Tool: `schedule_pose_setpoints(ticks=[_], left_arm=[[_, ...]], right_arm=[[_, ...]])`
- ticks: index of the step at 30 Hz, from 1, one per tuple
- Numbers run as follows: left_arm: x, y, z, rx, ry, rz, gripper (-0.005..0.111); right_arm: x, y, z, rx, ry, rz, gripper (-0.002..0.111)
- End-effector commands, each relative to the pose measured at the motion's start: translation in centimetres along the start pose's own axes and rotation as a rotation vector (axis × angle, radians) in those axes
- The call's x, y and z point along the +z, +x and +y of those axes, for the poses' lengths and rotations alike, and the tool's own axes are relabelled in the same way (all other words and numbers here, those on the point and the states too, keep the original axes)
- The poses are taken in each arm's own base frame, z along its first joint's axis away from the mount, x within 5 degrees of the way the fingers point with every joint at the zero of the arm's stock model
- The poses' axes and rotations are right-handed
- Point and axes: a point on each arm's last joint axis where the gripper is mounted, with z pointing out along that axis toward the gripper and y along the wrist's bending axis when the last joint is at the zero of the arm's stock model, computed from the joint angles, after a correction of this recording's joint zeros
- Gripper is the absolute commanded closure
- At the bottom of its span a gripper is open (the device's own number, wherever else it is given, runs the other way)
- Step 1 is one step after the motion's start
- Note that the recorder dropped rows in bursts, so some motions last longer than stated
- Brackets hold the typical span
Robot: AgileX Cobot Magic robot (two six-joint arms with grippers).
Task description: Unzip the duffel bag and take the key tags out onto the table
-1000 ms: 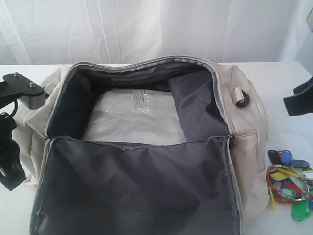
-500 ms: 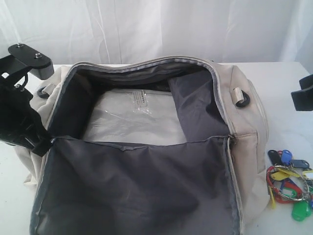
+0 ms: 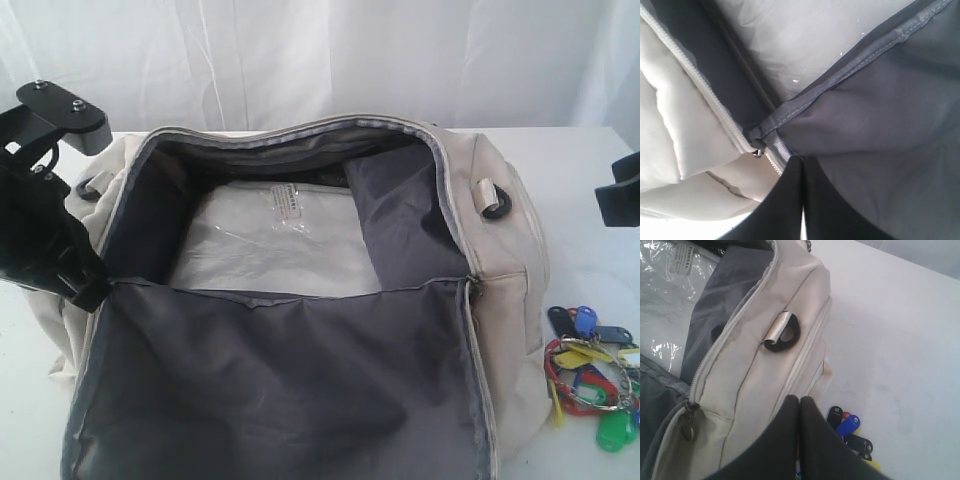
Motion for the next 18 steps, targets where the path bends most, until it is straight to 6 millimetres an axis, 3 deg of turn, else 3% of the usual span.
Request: schedule_pose_setpoints(ticks=[1, 8, 18], left_arm=[[-0.2, 0.1, -0.1, -0.006, 0.01, 0.0, 0.107], [-1.1, 0.3, -0.2, -0.006, 0.0, -0.033, 0.107], [-8.0, 3.3, 2.4, -0.165, -0.181, -0.243, 0.107]], right_arm=[[-0.1, 0.1, 0.0, -0.006, -0.001, -0.006, 0.108], [-0.1, 0.1, 0.0, -0.007, -0.002, -0.007, 0.108], [-0.1, 0.1, 0.0, -0.007, -0.002, -0.007, 0.108]])
